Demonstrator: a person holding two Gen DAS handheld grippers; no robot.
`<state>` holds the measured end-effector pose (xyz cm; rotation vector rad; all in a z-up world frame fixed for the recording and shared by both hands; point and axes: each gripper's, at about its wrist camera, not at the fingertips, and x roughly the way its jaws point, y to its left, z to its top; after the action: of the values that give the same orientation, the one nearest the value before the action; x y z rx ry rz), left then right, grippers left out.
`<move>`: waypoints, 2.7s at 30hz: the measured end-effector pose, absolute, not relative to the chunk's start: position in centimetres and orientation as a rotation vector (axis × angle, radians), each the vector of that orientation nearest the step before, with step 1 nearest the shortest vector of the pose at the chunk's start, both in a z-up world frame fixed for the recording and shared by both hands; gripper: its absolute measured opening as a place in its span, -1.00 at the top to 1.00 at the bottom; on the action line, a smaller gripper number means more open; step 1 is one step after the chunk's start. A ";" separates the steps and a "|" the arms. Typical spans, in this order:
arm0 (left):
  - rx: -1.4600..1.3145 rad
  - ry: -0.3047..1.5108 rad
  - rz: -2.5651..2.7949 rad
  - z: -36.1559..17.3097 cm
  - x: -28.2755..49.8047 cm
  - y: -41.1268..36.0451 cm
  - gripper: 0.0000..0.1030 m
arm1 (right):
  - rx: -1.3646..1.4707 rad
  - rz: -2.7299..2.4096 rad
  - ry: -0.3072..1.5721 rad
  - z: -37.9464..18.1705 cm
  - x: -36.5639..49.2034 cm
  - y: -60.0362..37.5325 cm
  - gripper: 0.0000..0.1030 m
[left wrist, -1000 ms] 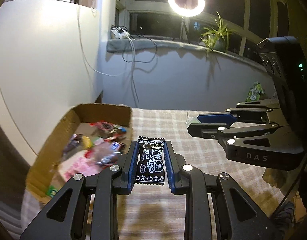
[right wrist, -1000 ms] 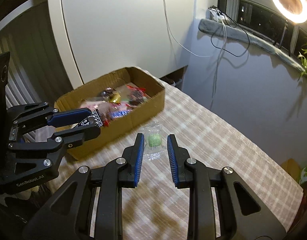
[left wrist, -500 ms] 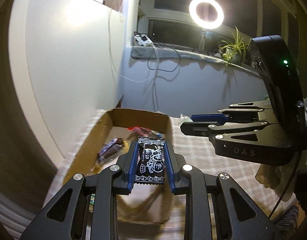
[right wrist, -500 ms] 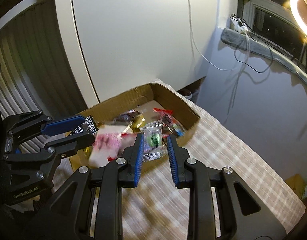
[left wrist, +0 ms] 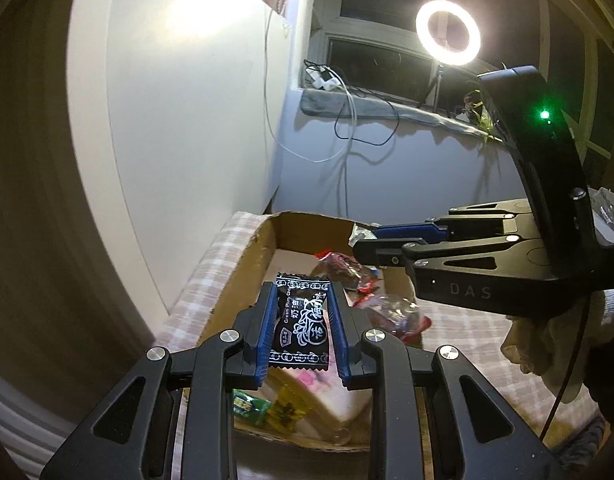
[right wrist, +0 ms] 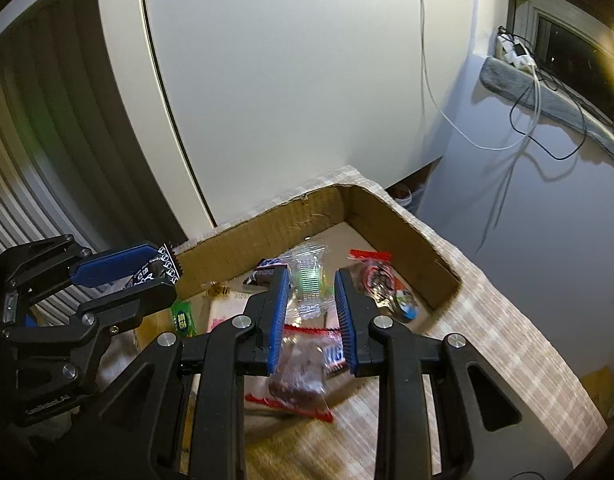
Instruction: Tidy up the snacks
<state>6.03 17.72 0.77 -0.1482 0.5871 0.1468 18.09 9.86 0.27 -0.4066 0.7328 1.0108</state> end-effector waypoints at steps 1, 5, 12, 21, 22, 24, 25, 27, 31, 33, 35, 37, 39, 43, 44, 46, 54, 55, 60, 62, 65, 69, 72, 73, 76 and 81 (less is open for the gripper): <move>-0.150 0.587 0.148 0.7 6.0 17.9 0.53 | -0.408 1.013 0.735 0.2 18.1 10.0 0.52; -0.159 0.590 0.153 0.6 6.3 18.6 0.53 | -0.415 1.017 0.741 -0.1 18.4 10.5 0.52; -0.163 0.598 0.150 0.4 6.7 18.9 0.53 | -0.417 1.017 0.750 -0.5 18.8 11.0 0.52; -0.164 0.602 0.150 0.3 6.8 19.0 0.53 | -0.419 1.005 0.753 -0.7 19.1 11.2 0.51; -0.163 0.602 0.150 0.3 6.8 19.0 0.53 | -0.420 1.004 0.754 -0.7 19.1 11.2 0.51; -0.162 0.602 0.151 0.2 6.8 19.0 0.50 | -0.423 1.000 0.755 -0.8 19.2 11.2 0.45; -0.161 0.602 0.153 0.3 6.7 19.0 0.38 | -0.423 0.993 0.753 -0.8 19.2 11.2 0.24; -0.158 0.599 0.156 0.3 6.6 18.9 0.11 | -0.424 0.975 0.734 -0.6 19.2 11.1 -0.18; -0.152 0.595 0.164 0.3 6.5 18.9 -0.13 | -0.426 0.952 0.709 -0.2 19.2 10.9 -0.60; -0.154 0.597 0.166 0.2 6.5 19.0 -0.16 | -0.425 0.944 0.708 -0.2 19.3 10.8 -0.65; -0.154 0.598 0.167 0.3 6.6 19.0 -0.17 | -0.424 0.941 0.710 -0.1 19.3 10.8 -0.65; -0.153 0.600 0.169 0.3 6.6 19.0 -0.25 | -0.421 0.933 0.712 -0.1 19.3 10.7 -0.66; -0.153 0.597 0.176 0.4 6.5 18.9 -0.31 | -0.411 0.938 0.721 -0.1 19.3 10.5 -0.69; -0.154 0.598 0.183 0.4 6.4 18.9 -0.35 | -0.392 0.929 0.728 -0.2 19.3 9.9 -0.74; -0.152 0.599 0.185 0.5 6.4 18.8 -0.36 | -0.388 0.928 0.729 -0.2 19.3 9.8 -0.74; -0.149 0.599 0.188 0.5 6.3 18.7 -0.37 | -0.380 0.928 0.733 -0.1 19.1 9.5 -0.74; -0.146 0.594 0.196 0.8 5.7 18.2 -0.38 | -0.339 0.920 0.727 0.2 18.2 7.9 -0.74; -0.146 0.594 0.197 0.8 5.7 18.2 -0.38 | -0.332 0.916 0.724 0.3 18.1 7.7 -0.74; -0.140 0.583 0.207 1.2 5.0 17.6 -0.39 | -0.302 0.898 0.704 0.7 17.3 6.3 -0.74; -0.139 0.580 0.212 1.4 4.7 17.4 -0.39 | -0.296 0.888 0.688 1.0 16.8 5.7 -0.74; -0.137 0.575 0.224 1.6 4.3 17.2 -0.50 | -0.283 0.877 0.666 1.4 16.1 4.8 -0.74; -0.141 0.574 0.248 1.6 3.6 17.0 -0.53 | -0.279 0.838 0.640 1.6 15.2 3.7 -0.88; -0.142 0.576 0.265 1.6 3.1 16.9 -0.53 | -0.261 0.807 0.632 1.8 14.7 2.9 -0.91; -0.141 0.577 0.268 1.5 2.9 16.8 -0.54 | -0.256 0.789 0.628 1.8 14.5 2.6 -0.92; -0.141 0.574 0.283 1.6 2.4 16.6 -0.54 | -0.261 0.743 0.611 2.0 13.7 2.1 -0.93; -0.142 0.575 0.284 1.6 1.9 16.0 -0.55 | -0.280 0.697 0.580 2.2 11.6 1.2 -1.00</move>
<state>1.94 15.98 1.57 -0.1415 0.5748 0.2837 11.56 1.20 2.22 -0.2797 0.5800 0.6968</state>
